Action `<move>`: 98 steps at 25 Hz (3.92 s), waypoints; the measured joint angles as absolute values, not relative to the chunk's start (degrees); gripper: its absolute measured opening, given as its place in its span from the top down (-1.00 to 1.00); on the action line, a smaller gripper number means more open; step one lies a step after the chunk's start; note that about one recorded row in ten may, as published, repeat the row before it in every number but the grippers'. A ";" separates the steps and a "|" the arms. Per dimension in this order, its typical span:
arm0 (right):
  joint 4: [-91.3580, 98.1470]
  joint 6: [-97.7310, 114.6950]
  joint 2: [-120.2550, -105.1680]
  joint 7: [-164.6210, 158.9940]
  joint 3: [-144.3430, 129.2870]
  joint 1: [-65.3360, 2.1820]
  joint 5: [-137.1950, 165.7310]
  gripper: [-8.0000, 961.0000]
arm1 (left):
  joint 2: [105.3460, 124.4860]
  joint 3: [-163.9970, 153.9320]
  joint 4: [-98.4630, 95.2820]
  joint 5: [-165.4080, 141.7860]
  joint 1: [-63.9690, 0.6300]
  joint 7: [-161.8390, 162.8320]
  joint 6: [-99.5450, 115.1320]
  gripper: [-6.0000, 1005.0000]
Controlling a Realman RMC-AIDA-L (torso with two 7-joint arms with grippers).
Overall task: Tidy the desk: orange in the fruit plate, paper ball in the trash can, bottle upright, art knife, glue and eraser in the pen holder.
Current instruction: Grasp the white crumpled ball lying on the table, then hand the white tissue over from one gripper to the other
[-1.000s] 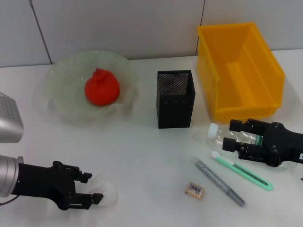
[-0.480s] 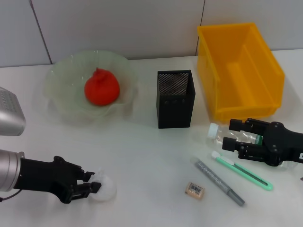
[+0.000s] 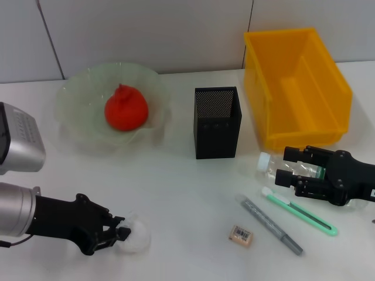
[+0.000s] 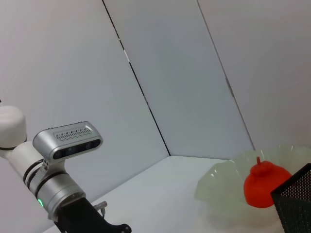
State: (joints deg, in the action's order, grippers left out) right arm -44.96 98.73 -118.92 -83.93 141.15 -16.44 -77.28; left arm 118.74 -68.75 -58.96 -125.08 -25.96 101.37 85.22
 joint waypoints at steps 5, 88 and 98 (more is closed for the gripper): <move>-44.91 98.79 -118.92 -83.93 141.15 -16.44 -77.28 -0.58 | 118.74 -69.04 -59.37 -124.94 -26.12 101.36 84.49 0.63; -42.37 103.81 -119.23 -74.96 140.63 -24.08 -81.30 -0.53 | 118.73 -77.27 -64.31 -87.00 -24.78 97.12 83.52 0.86; -41.27 104.26 -119.27 -74.96 140.54 -24.81 -81.29 -0.53 | 118.73 -77.28 -64.34 -86.41 -24.79 96.97 83.50 0.87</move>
